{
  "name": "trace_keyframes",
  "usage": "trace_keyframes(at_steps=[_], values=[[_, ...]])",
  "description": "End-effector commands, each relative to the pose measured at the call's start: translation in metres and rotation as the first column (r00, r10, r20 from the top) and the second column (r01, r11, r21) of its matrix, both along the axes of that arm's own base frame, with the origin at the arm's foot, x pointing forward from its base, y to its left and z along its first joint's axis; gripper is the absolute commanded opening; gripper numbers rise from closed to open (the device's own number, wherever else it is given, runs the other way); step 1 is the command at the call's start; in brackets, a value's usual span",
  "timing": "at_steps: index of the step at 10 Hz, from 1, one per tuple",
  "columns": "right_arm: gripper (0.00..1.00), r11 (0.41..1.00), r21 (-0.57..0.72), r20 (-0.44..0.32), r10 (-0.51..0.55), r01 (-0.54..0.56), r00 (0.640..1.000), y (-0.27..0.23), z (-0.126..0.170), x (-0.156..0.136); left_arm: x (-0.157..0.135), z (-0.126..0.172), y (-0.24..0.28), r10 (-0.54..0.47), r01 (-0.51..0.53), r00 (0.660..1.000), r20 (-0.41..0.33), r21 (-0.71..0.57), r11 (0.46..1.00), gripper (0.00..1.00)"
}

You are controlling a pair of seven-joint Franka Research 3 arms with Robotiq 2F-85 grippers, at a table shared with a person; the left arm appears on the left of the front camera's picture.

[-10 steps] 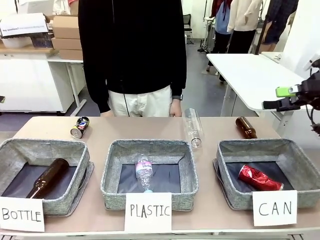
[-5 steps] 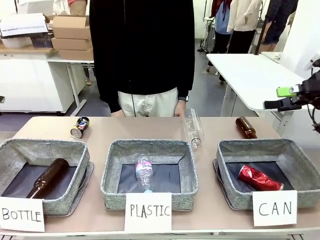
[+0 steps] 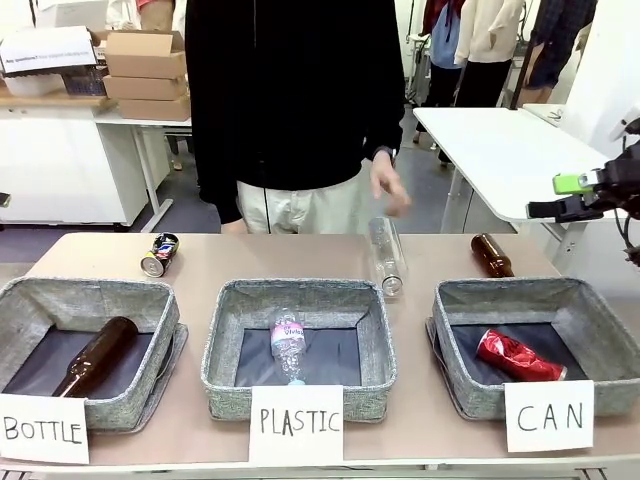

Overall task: Sort the can waste into the basket.
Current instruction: Pick up the can waste from the table and place it in the right Fabric basket.

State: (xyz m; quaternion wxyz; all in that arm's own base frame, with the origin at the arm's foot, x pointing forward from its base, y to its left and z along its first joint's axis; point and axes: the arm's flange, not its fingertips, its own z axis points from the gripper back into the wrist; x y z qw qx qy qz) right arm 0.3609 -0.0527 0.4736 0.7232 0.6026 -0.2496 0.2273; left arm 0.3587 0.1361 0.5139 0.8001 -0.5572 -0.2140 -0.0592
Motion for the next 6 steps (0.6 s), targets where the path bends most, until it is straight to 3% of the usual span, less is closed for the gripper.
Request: trace_keyframes(at_steps=[1, 2, 3, 5, 6], values=[[1.00, 1.000, -0.010, -0.024, 0.001, -0.001, 1.000, 0.000, 0.007, -0.001, 0.034, 0.007, -0.035, -0.039, 0.006, 0.993, 0.114, 0.276, 0.961, 1.00], [1.00, 1.000, -0.010, -0.024, 0.001, -0.001, 1.000, 0.000, 0.007, -0.001, 0.063, 0.005, -0.062, -0.148, 0.099, 0.982, 0.119, 0.346, 0.933, 1.00], [1.00, 1.000, -0.010, -0.024, 0.001, -0.001, 1.000, 0.000, 0.007, -0.001, 0.088, 0.001, -0.085, -0.181, 0.127, 0.979, 0.091, 0.422, 0.898, 1.00], [1.00, 1.000, -0.010, -0.024, 0.001, -0.001, 1.000, 0.000, 0.007, -0.001, 0.138, -0.020, -0.123, -0.158, 0.120, 0.987, 0.027, 0.527, 0.841, 1.00], [1.00, 1.000, -0.010, -0.024, 0.001, -0.001, 1.000, 0.000, 0.007, -0.001, 0.162, -0.042, -0.147, -0.150, 0.148, 0.988, -0.046, 0.588, 0.795, 1.00]])
